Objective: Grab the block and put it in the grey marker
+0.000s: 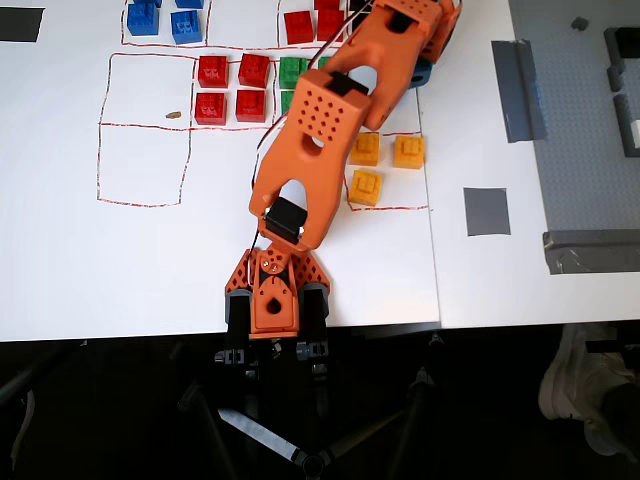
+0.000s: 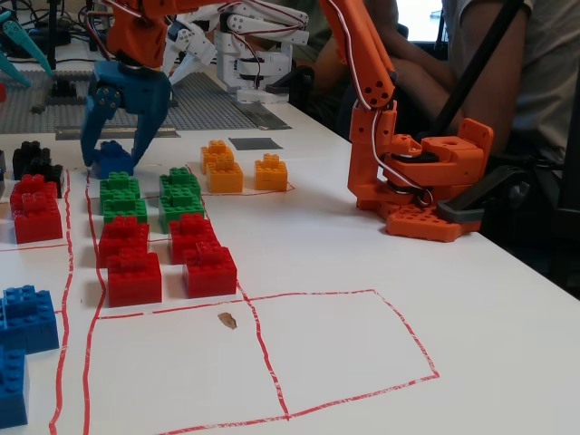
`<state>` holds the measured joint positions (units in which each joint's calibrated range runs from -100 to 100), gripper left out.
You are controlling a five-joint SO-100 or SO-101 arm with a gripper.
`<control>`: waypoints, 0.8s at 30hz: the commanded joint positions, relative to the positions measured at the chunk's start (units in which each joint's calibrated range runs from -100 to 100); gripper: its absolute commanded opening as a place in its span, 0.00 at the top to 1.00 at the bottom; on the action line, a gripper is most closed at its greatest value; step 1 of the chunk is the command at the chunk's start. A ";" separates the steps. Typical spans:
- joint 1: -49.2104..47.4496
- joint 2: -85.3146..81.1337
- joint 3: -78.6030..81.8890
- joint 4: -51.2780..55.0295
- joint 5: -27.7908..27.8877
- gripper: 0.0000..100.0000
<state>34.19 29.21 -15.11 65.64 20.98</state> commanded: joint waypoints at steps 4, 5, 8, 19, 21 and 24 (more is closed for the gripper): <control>-1.49 -11.68 -3.19 0.91 0.29 0.84; -1.49 -11.68 -2.91 0.91 0.29 0.86; -1.41 -11.94 -2.01 0.91 0.29 1.00; -0.83 -13.84 -1.10 1.88 0.10 1.00; -0.83 -14.36 -1.91 2.78 -0.34 1.00; -0.83 -15.40 -2.19 2.95 -0.78 1.00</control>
<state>34.19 27.64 -12.95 67.72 20.83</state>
